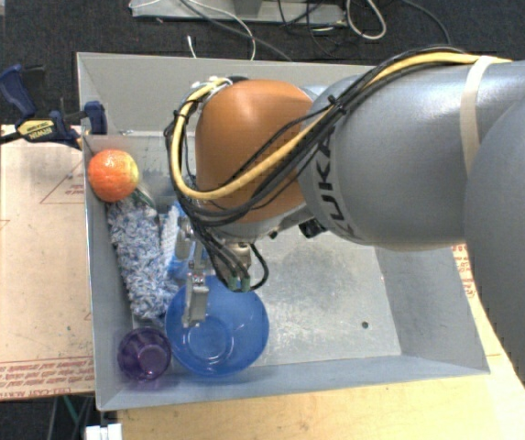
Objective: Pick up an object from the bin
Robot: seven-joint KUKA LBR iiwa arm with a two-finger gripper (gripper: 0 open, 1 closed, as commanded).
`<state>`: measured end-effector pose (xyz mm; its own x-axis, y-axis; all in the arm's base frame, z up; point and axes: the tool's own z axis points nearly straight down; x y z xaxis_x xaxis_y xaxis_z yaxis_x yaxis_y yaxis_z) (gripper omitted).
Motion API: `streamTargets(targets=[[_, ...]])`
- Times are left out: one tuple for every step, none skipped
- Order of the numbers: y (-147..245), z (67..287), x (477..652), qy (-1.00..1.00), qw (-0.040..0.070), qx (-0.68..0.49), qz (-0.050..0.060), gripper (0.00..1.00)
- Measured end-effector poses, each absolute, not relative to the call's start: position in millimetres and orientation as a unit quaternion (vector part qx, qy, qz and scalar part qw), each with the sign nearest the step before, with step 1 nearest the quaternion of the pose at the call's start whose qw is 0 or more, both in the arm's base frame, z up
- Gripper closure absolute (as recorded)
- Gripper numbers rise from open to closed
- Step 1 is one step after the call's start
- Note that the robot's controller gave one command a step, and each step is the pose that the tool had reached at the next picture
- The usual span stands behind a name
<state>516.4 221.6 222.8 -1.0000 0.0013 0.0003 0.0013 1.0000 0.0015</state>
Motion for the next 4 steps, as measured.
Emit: streamTargets(targets=[[222, 223, 516.4, -1.0, 0.0, -0.001, -0.001, 0.0], [250, 169, 513.2, -0.999, -0.001, 0.054, -0.001, 0.0], [240, 173, 490.7, -0.998, -0.003, 0.066, -0.002, 0.0], [236, 168, 502.9, -0.999, -0.003, 0.053, -0.003, 0.0]])
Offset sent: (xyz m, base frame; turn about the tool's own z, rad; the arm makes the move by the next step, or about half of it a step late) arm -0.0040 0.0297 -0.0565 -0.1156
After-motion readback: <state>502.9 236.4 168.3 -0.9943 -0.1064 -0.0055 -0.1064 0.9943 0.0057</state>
